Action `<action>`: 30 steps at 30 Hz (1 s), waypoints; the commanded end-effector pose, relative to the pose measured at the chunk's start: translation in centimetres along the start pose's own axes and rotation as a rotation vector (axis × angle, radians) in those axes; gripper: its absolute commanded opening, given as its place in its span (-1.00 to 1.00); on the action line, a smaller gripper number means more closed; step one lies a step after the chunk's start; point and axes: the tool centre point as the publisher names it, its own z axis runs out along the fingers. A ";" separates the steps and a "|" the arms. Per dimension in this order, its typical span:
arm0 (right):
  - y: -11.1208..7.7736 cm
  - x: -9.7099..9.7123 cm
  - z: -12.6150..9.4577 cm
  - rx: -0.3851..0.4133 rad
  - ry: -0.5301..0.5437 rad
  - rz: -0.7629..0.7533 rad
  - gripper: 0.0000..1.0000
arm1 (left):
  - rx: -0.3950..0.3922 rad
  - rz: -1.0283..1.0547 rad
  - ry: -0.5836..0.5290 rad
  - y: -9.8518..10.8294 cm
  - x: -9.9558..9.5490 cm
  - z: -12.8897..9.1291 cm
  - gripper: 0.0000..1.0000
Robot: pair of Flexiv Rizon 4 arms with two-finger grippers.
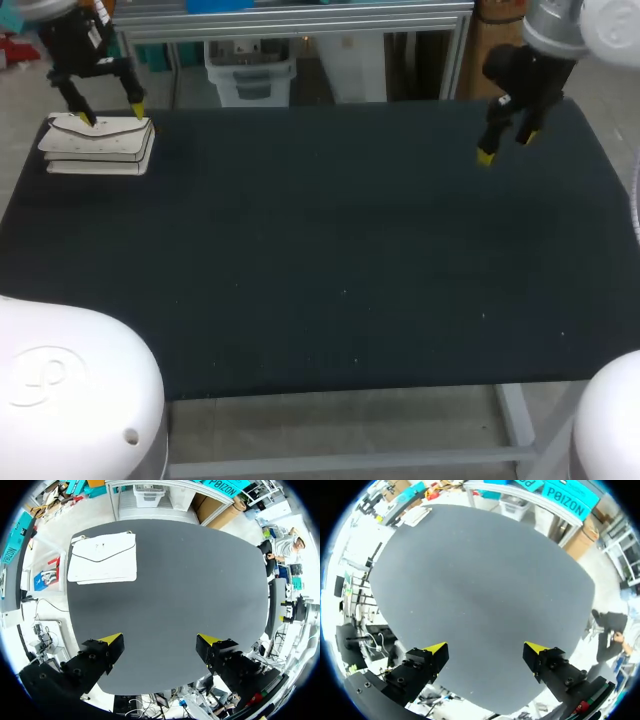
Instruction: Pick up the bag, open it, inspect its contents, close it, and place it on the opposite side
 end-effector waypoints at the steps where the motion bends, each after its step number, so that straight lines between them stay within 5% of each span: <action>1: -0.8 1.4 1.5 -0.149 -0.014 -0.125 1.00 | 0.020 -0.035 0.077 -0.4 -1.7 0.7 1.00; 9: -1.6 3.8 3.2 -0.226 0.073 -0.392 1.00 | 0.026 -0.059 0.155 -2.4 -4.4 0.5 1.00; 22: -1.6 3.8 3.2 -0.226 0.073 -0.392 1.00 | 0.023 -0.047 0.174 -2.6 -4.5 0.4 1.00; 30: 0.8 7.4 6.6 -0.411 0.093 -0.634 1.00 | 0.064 -0.108 0.185 -4.0 -5.5 1.2 1.00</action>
